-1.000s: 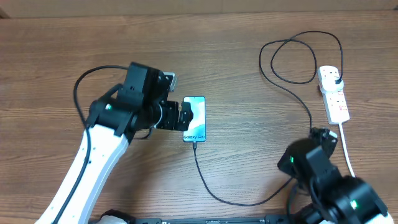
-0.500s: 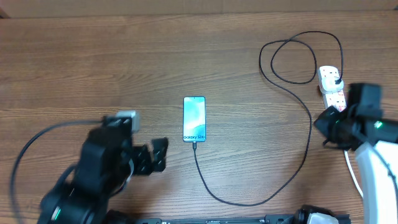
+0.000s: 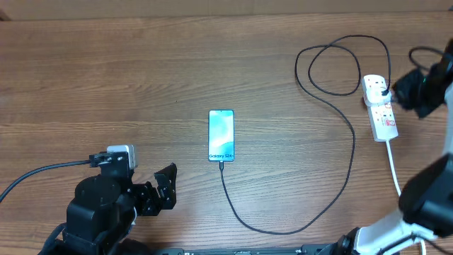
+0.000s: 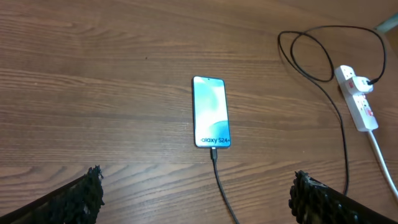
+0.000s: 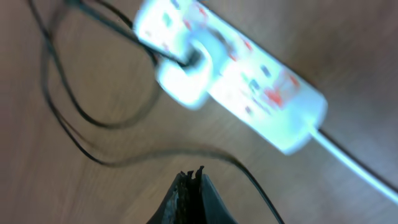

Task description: Plug charger to phone and switch on socket

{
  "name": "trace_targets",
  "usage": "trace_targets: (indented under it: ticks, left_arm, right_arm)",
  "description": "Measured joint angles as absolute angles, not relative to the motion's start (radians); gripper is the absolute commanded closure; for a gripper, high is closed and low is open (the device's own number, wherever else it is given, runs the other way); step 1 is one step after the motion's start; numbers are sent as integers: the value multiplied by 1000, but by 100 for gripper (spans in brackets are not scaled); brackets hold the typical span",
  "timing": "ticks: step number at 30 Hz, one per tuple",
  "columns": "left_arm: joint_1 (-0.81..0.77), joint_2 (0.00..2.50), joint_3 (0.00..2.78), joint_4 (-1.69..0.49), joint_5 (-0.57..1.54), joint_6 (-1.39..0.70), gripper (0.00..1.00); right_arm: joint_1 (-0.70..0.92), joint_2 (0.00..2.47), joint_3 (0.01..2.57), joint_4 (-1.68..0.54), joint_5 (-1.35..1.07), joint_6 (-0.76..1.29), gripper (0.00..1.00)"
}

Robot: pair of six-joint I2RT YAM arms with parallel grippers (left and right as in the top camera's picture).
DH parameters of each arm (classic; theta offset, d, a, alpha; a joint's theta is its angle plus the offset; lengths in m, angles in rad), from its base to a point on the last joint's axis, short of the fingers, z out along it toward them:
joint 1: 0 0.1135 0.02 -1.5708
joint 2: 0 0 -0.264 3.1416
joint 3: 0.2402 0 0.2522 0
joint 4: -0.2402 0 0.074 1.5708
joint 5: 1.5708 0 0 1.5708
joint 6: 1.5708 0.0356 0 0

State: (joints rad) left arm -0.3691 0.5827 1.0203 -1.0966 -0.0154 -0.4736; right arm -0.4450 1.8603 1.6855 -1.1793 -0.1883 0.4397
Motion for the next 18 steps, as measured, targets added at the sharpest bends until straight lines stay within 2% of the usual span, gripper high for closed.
trace_targets:
  ticks: [6,18]
  left_arm:
    - [-369,582,1020,-1098,-20,-474,0]
    - [-284,521,1020,-1101,-20,-474,1]
  right_arm:
    - [-445,1980,1808,-1201,-142,439,96]
    - [-495,2107,1811,-1166,-32,418,96]
